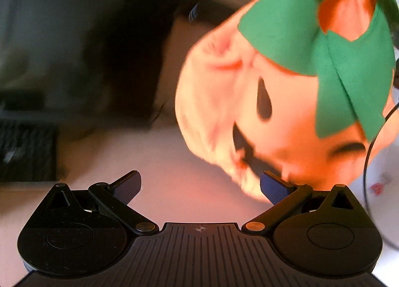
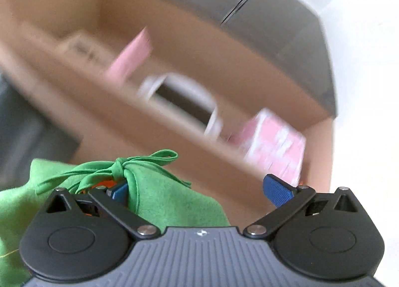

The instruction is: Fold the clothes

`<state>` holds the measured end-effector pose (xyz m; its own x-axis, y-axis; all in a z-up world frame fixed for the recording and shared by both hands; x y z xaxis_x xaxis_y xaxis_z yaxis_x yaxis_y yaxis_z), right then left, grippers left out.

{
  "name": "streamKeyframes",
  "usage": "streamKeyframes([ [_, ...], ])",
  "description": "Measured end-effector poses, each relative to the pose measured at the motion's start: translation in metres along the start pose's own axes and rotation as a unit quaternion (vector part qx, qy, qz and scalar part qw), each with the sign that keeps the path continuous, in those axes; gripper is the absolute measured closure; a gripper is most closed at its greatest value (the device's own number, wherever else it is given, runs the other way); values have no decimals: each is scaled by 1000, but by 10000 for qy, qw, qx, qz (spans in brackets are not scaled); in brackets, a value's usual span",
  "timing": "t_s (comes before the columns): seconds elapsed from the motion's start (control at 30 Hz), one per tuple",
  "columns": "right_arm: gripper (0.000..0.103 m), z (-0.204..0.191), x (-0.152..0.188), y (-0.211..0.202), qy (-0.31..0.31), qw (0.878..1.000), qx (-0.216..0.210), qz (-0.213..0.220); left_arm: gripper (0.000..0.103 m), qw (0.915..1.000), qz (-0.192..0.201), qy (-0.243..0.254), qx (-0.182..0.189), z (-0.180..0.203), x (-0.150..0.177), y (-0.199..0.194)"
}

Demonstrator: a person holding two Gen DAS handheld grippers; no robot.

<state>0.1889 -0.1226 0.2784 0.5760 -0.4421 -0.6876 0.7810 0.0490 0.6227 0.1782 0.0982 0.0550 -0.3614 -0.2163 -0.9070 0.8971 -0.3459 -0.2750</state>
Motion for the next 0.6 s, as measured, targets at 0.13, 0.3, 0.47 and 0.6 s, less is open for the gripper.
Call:
streamKeyframes([
  [0.13,0,41,-62,-5,426,9979,200,441,0,9978,558,-248,256,-8,-34,-15],
  [0.3,0,63,-69,6,1137,9933,89,197,0,9937,907,-649,73,-31,-53,-33],
  [0.47,0,-10,18,43,1563,9749,-1092,-1153,0,9932,720,-851,-339,-46,-40,-37],
  [0.6,0,-126,160,51,-42,9344,-1758,-3099,0,9925,197,-981,-698,-55,-11,-30],
])
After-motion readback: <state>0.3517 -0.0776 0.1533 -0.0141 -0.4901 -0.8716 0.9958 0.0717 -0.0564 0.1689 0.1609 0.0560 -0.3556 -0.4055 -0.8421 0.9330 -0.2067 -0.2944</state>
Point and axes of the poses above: each gripper's, at about its wrist camera, not at the fingertips, and y roughly the way its jaws point, z to its right, x to its underside, the point moved 8 cm from there along y, roughly the way its jaws point, and after that the axes turned 12 degrees about z, right-handed, at the moved point
